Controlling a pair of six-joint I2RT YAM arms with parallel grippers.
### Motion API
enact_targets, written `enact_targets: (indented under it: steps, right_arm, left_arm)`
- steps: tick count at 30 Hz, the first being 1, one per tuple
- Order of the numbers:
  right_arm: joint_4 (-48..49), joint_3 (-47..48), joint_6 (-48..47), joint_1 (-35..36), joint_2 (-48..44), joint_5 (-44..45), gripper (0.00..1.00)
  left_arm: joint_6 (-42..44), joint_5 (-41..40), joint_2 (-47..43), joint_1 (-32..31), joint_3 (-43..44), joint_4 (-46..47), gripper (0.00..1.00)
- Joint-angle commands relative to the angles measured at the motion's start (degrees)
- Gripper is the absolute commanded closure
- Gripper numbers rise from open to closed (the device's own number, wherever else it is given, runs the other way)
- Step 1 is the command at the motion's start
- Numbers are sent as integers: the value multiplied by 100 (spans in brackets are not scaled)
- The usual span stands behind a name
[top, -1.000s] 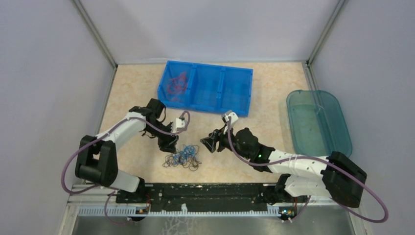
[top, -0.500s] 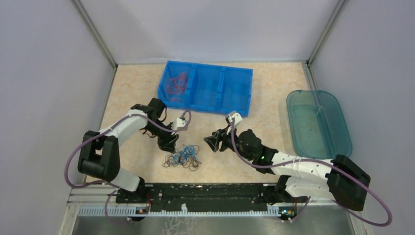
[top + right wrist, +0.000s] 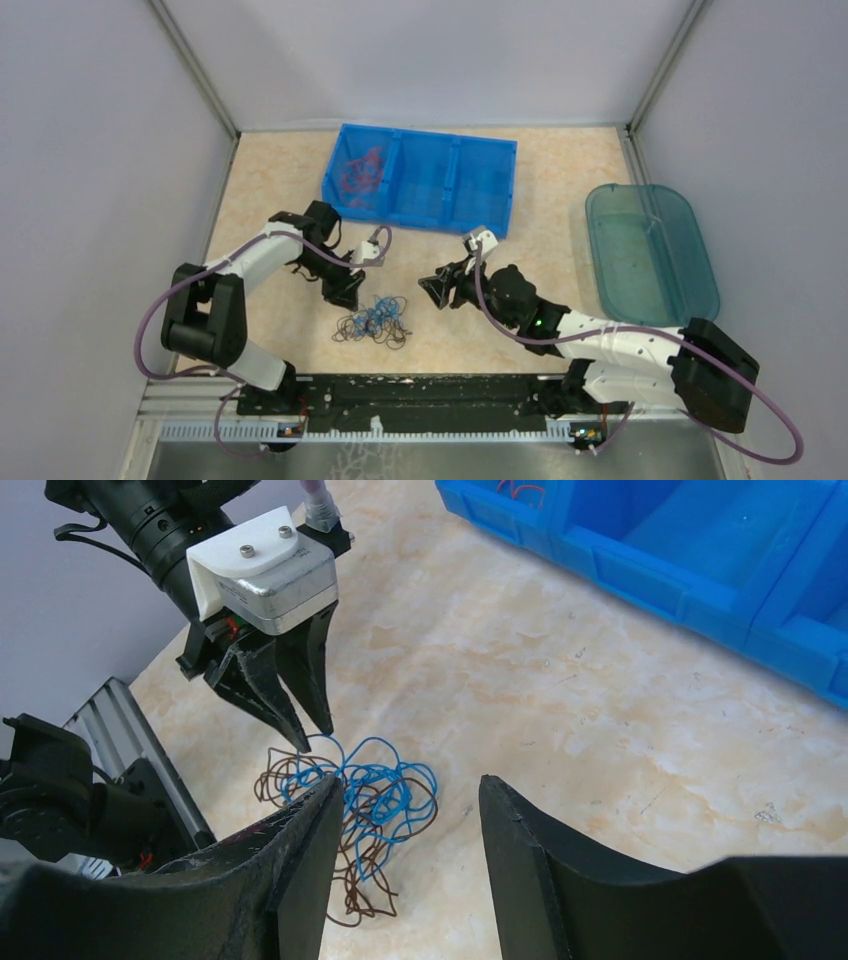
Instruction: Untangle the cables
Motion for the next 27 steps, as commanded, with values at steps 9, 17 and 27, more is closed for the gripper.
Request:
enact_targets:
  steps: [9,17,27]
  right_arm:
    - [203,-5,-77,-39,-203,151,47]
    - [309,-47,-76,-39,-257,171,47]
    - [205,194,-581,-39,-756,119,25]
  left_arm:
    - [-76,276,90,-30,64,197,83]
    - [-294,402,-365,-108,751,135,100]
    - [-817,976,-1467,-533,1586,-333,100]
